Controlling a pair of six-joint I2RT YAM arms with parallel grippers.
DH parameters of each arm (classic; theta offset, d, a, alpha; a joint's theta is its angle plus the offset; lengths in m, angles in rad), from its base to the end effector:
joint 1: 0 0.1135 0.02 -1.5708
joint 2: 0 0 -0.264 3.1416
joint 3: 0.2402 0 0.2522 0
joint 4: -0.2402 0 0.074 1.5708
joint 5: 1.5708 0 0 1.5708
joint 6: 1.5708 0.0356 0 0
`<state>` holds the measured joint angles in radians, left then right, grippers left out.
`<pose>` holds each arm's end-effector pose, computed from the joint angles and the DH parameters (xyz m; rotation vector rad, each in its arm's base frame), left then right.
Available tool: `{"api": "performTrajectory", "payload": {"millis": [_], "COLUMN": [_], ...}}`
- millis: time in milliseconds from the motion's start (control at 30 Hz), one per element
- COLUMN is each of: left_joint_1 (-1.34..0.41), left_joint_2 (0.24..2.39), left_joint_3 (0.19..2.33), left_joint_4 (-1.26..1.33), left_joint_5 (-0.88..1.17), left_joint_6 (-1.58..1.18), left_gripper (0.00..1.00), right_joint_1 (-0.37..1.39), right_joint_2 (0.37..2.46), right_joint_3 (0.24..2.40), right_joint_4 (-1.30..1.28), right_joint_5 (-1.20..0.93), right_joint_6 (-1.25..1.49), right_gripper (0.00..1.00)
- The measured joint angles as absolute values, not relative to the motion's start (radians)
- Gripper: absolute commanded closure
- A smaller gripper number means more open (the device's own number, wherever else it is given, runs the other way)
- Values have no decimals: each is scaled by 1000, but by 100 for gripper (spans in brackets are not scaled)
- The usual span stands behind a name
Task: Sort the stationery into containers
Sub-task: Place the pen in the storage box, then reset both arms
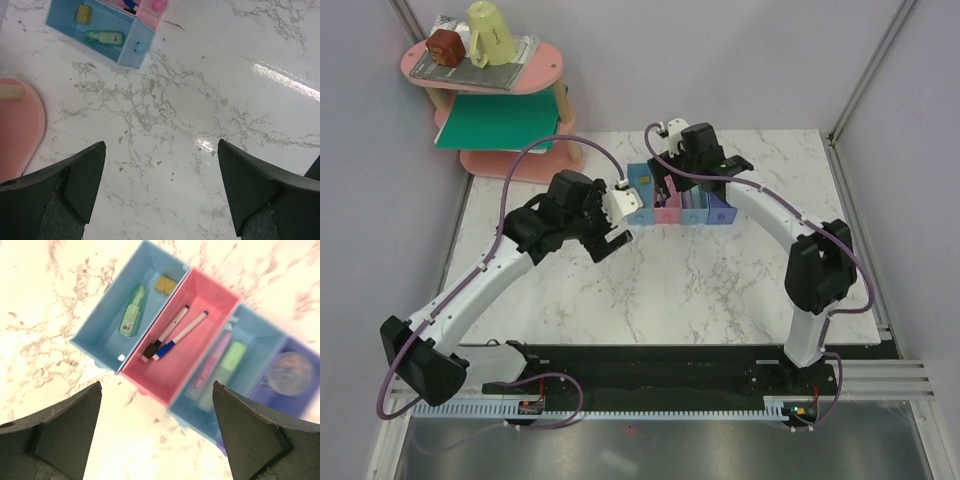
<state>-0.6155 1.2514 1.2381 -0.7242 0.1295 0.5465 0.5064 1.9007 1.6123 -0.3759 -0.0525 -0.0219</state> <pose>0.2127 -0.1560 0.3474 1.3215 1.8919 -0.1847 0.3871 0.2168 0.2836 -0.6161 2.1677 0.3207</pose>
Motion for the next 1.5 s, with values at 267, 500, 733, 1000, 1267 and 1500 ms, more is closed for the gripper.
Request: {"api": "performTrajectory", "payload": {"millis": [267,500,733,1000,1267,1500], "left_joint_1": [-432,-258,-256,-255,-254,-254], "left_joint_2": [1197,1053,939,938,921,920], "left_joint_3": [1327,1265,1172,1127,1119,1119], "left_joint_4": [-817,-863,-882,-873,-863,-862], "left_joint_5": [174,221,243,245,245,245], "left_joint_6": [421,377,362,344,340,340], "left_gripper": [0,0,0,0,0,0], "right_joint_1": [433,270,271,271,271,271], "right_joint_2": [1503,1056,934,912,911,911], "right_joint_3": [1626,1391,1296,1295,1295,1295], "right_joint_4": [-625,-735,-821,-847,-847,-847], "right_joint_5": [-67,-95,-70,-67,-68,-71], "right_joint_6": [-182,-255,-318,-329,-329,-329], "right_gripper": [2,2,2,2,2,2]}}
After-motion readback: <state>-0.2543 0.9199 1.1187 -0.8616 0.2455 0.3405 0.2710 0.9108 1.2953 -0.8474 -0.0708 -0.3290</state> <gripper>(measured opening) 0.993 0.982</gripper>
